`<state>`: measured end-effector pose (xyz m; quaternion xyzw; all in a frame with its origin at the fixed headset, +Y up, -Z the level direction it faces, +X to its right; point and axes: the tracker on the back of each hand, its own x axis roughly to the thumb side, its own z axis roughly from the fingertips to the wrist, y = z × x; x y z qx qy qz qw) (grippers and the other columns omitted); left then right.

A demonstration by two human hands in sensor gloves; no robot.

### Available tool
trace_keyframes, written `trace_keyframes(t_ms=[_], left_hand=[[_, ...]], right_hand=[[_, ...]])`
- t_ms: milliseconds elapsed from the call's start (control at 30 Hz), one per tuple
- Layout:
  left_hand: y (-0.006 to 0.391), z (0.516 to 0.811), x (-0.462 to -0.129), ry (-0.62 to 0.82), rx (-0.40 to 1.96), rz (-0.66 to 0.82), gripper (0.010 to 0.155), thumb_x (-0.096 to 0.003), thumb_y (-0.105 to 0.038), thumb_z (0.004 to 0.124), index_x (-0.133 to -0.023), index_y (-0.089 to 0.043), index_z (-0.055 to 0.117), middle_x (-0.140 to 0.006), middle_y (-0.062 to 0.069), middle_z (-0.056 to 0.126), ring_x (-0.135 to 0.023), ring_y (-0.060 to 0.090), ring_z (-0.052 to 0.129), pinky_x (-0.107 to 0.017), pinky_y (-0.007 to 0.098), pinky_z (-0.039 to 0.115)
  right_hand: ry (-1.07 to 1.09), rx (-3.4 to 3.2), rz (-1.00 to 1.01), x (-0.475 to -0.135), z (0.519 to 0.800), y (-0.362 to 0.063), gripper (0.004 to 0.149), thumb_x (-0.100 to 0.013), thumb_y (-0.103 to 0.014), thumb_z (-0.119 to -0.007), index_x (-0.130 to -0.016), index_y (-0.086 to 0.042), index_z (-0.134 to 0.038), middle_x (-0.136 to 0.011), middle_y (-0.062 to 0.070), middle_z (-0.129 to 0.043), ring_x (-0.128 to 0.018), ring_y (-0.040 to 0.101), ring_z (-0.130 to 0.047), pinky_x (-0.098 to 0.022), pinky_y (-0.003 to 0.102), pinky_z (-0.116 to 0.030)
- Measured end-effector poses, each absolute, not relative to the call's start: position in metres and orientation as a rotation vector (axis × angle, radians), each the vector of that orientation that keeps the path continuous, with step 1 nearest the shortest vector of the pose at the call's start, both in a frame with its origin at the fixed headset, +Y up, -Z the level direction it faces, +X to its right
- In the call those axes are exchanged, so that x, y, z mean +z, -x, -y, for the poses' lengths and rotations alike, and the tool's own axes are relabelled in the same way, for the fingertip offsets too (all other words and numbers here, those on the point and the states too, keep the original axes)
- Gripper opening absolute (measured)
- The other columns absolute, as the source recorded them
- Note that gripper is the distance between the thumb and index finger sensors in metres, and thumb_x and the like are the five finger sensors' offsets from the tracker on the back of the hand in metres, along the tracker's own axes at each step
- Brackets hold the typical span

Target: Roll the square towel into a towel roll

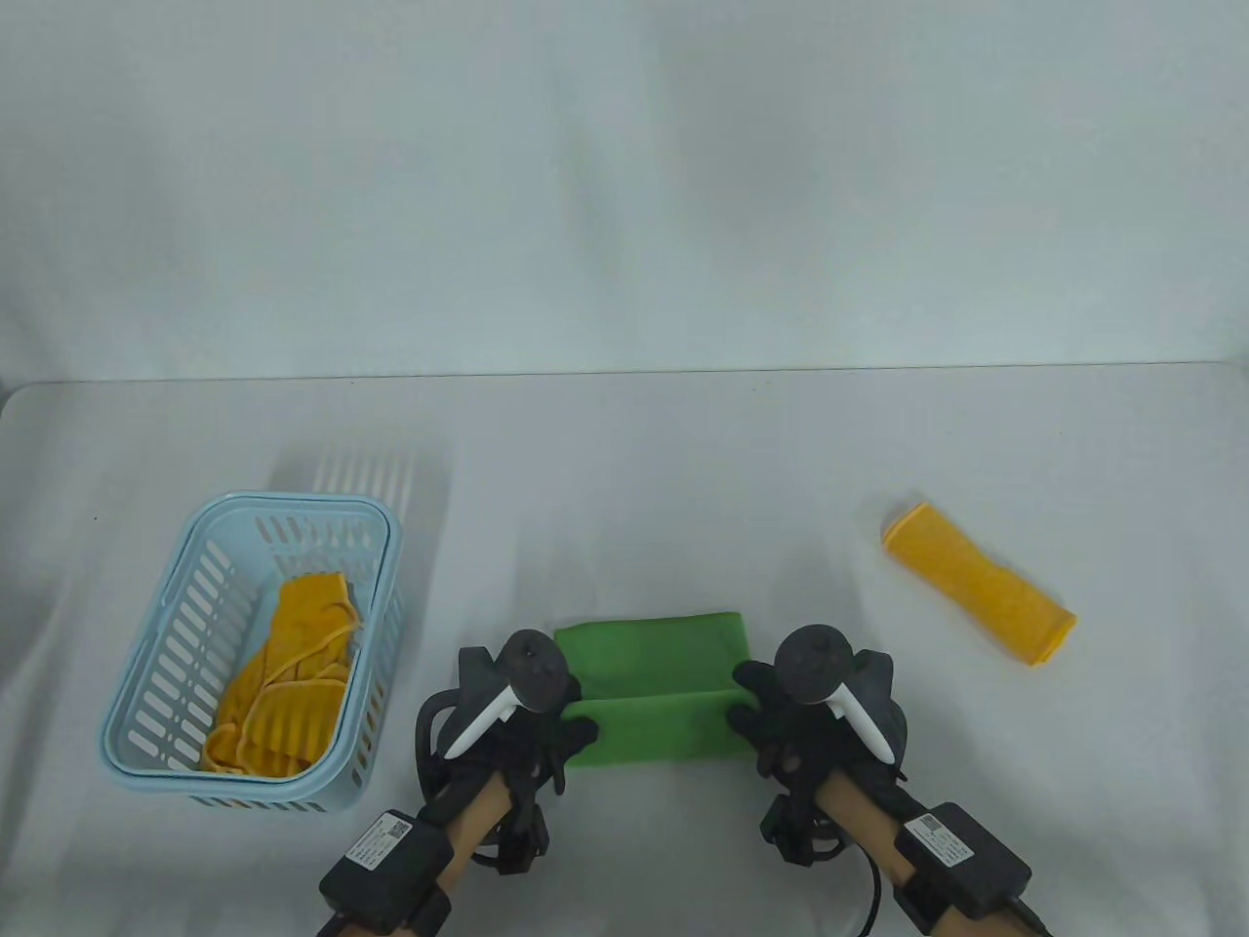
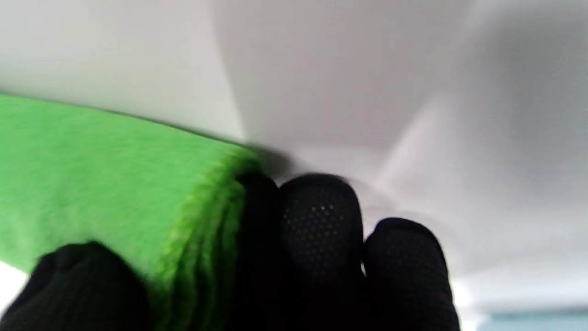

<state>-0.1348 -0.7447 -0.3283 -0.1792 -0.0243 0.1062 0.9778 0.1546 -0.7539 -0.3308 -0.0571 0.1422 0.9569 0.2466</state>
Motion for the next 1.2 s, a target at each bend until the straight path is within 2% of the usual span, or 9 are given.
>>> trace_keyframes(t_ms=[167, 333, 500, 633, 700, 800, 967, 1067, 1200], left_hand=[[0.135, 0.748, -0.331, 0.359, 0.182, 0.032, 0.066, -0.0343, -0.058, 0.076, -0.094, -0.031, 0.073, -0.08, -0.008, 0.09, -0.064, 0.019, 0.096, -0.061, 0.048, 0.076], [0.137, 0.748, -0.33, 0.353, 0.179, 0.024, 0.071, -0.0339, -0.059, 0.077, -0.099, -0.03, 0.068, -0.086, -0.006, 0.086, -0.068, 0.02, 0.094, -0.063, 0.049, 0.074], [0.139, 0.743, -0.329, 0.324, 0.188, 0.019, 0.073, -0.0345, -0.059, 0.076, -0.1, -0.029, 0.067, -0.093, -0.003, 0.085, -0.074, 0.022, 0.095, -0.065, 0.05, 0.075], [0.14, 0.738, -0.327, 0.304, 0.217, 0.016, 0.073, -0.0346, -0.059, 0.076, -0.101, -0.029, 0.066, -0.096, -0.002, 0.083, -0.079, 0.024, 0.093, -0.066, 0.051, 0.074], [0.139, 0.731, -0.326, 0.25, 0.174, 0.029, 0.074, -0.0343, -0.059, 0.076, -0.101, -0.029, 0.065, -0.097, -0.002, 0.081, -0.081, 0.025, 0.092, -0.066, 0.051, 0.073], [0.138, 0.722, -0.322, 0.199, 0.174, 0.04, 0.075, -0.034, -0.059, 0.076, -0.101, -0.029, 0.065, -0.098, -0.001, 0.081, -0.082, 0.026, 0.092, -0.066, 0.052, 0.073], [0.129, 0.708, -0.312, 0.139, 0.192, 0.136, 0.073, -0.034, -0.058, 0.077, -0.101, -0.032, 0.066, -0.099, -0.002, 0.079, -0.085, 0.025, 0.09, -0.067, 0.052, 0.072], [0.115, 0.711, -0.306, 0.151, 0.114, 0.292, 0.066, -0.0353, -0.054, 0.077, -0.099, -0.039, 0.066, -0.102, -0.005, 0.072, -0.09, 0.023, 0.083, -0.07, 0.05, 0.069], [0.101, 0.726, -0.302, 0.171, 0.0, 0.293, 0.062, -0.0363, -0.052, 0.076, -0.096, -0.041, 0.069, -0.102, -0.005, 0.074, -0.091, 0.024, 0.084, -0.07, 0.051, 0.07]], right_hand=[[0.2, 2.662, -0.279, -0.336, 0.758, -0.156, 0.062, -0.03, -0.052, -0.079, -0.088, -0.031, -0.07, -0.059, -0.003, -0.093, -0.057, 0.024, -0.088, -0.057, 0.051, -0.069], [0.217, 2.719, -0.254, -0.337, 0.759, -0.158, 0.065, -0.029, -0.054, -0.079, -0.089, -0.032, -0.068, -0.062, -0.005, -0.091, -0.059, 0.023, -0.087, -0.058, 0.051, -0.068], [0.191, 2.674, -0.274, -0.337, 0.754, -0.161, 0.066, -0.029, -0.054, -0.079, -0.09, -0.033, -0.066, -0.07, -0.005, -0.09, -0.063, 0.024, -0.087, -0.059, 0.052, -0.069], [0.186, 2.609, -0.265, -0.336, 0.746, -0.164, 0.067, -0.03, -0.054, -0.078, -0.092, -0.033, -0.063, -0.079, -0.004, -0.086, -0.073, 0.026, -0.085, -0.061, 0.053, -0.067], [0.167, 2.594, -0.239, -0.333, 0.74, -0.165, 0.068, -0.03, -0.054, -0.078, -0.092, -0.033, -0.062, -0.083, -0.004, -0.084, -0.077, 0.027, -0.083, -0.062, 0.054, -0.066], [0.09, 2.611, -0.2, -0.327, 0.73, -0.16, 0.068, -0.03, -0.054, -0.078, -0.093, -0.034, -0.06, -0.086, -0.004, -0.082, -0.08, 0.028, -0.081, -0.063, 0.055, -0.065], [-0.199, 2.635, -0.264, -0.312, 0.72, -0.138, 0.07, -0.032, -0.051, -0.078, -0.095, -0.035, -0.054, -0.096, -0.004, -0.071, -0.09, 0.029, -0.071, -0.067, 0.056, -0.06], [-0.265, 2.749, -0.317, -0.308, 0.725, -0.125, 0.066, -0.033, -0.048, -0.079, -0.094, -0.036, -0.058, -0.1, -0.006, -0.065, -0.097, 0.03, -0.063, -0.07, 0.057, -0.054], [-0.264, 2.878, -0.402, -0.309, 0.744, -0.117, 0.066, -0.033, -0.047, -0.078, -0.094, -0.036, -0.057, -0.104, -0.009, -0.059, -0.102, 0.028, -0.056, -0.072, 0.058, -0.05]])
